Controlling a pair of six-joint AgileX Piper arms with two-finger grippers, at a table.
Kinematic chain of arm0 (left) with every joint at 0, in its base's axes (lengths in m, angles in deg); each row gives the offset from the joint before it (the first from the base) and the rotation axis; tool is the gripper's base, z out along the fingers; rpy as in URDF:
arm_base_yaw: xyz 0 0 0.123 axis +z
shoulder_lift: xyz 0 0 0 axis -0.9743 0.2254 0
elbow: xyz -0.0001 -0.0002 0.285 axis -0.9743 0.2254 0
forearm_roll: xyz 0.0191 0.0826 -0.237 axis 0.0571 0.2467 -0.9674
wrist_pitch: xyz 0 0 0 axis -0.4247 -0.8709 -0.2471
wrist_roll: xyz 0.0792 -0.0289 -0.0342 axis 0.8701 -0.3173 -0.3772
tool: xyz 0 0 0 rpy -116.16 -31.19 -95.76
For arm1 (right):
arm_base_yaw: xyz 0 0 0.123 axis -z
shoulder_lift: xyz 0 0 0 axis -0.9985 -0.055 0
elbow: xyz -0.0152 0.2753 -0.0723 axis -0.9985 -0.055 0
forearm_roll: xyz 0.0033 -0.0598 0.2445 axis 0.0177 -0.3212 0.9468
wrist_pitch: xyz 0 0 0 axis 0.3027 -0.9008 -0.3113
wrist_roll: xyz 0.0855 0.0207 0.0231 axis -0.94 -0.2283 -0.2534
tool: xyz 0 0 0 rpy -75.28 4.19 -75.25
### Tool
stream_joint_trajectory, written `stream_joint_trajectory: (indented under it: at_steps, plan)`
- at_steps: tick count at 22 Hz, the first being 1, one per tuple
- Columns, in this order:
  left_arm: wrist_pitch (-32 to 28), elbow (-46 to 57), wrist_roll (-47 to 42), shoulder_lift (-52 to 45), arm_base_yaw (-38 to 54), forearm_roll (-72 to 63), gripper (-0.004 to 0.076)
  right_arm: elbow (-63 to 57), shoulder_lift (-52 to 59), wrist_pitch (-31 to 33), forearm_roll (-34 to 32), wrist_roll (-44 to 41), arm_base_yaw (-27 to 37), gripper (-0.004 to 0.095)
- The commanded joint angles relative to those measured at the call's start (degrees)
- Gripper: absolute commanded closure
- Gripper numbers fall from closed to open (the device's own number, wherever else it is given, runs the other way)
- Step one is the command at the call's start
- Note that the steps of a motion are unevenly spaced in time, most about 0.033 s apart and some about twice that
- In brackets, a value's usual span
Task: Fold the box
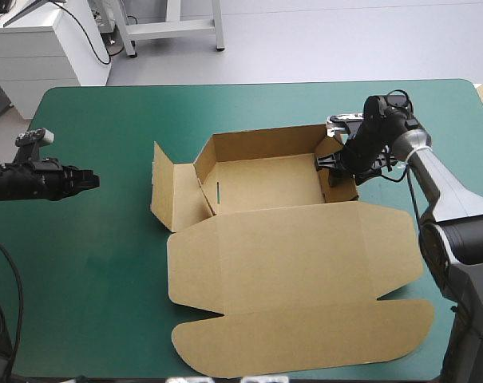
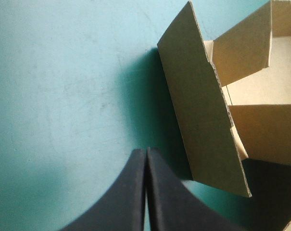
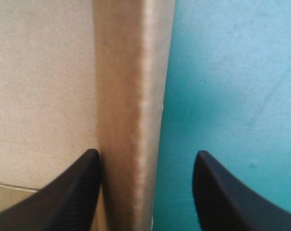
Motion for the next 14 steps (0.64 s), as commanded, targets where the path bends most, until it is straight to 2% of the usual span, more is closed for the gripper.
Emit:
stream_joint_trajectory:
  at_steps: [1, 3, 4, 11, 14]
  plan:
    - [-0.16, -1.4, 0.29, -2.28, 0.11, -3.57, 0.0731, 2.77, 3.18, 0.7, 0.38, 1.1, 0.14, 0.0632]
    - [-0.16, -1.4, 0.29, -2.28, 0.11, -3.57, 0.0731, 3.57, 3.18, 0.7, 1.0, 3.68, 0.14, 0.0862]
    - [-0.16, -1.4, 0.29, -2.28, 0.11, -3.57, 0.0731, 3.86, 3.18, 0.7, 1.59, 5.06, 0.14, 0.0931]
    - [-0.26, -1.4, 0.29, -1.38, 0.11, -3.57, 0.0731, 9.22, 4.82, 0.81, 0.15, 6.34, 0.14, 0.0927]
    - [-0.26, -1.4, 0.29, 0.88, 0.11, -4.13, 0.0732, 8.98, 10.51, 0.81, -3.66, 5.64, 0.24, 0.0928]
